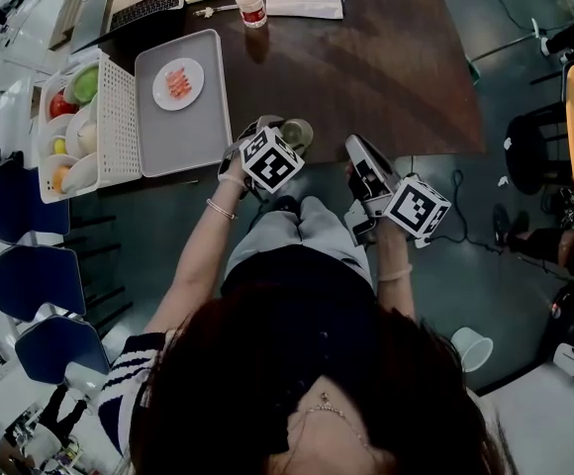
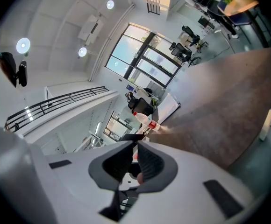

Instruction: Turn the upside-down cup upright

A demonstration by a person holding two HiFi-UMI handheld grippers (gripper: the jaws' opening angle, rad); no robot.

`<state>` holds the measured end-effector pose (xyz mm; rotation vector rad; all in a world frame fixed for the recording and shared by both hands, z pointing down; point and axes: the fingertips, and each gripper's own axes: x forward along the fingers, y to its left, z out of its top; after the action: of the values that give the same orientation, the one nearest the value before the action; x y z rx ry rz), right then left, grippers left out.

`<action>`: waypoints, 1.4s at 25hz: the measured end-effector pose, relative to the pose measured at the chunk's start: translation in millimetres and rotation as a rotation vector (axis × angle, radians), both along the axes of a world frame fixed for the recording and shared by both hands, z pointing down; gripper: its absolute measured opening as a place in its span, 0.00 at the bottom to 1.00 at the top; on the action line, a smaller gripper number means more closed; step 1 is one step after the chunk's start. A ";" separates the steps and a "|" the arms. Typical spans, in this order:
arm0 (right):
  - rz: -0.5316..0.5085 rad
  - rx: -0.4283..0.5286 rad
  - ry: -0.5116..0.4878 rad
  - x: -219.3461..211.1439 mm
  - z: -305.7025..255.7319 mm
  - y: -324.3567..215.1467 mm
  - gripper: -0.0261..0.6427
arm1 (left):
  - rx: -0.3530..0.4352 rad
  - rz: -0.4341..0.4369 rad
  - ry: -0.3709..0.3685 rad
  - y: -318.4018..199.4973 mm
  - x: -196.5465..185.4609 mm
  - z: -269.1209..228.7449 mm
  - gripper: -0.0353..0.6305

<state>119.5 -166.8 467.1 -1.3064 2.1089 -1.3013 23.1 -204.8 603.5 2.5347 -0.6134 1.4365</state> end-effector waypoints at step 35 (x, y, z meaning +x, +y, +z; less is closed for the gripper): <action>-0.024 -0.016 -0.048 -1.8 -0.2 4.0 0.10 | 0.065 -0.052 0.149 -14.5 13.8 -0.1 0.47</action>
<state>117.7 -162.8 466.8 -1.2471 2.0917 -1.3492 36.8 -219.2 603.4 2.6246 -0.7052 1.2172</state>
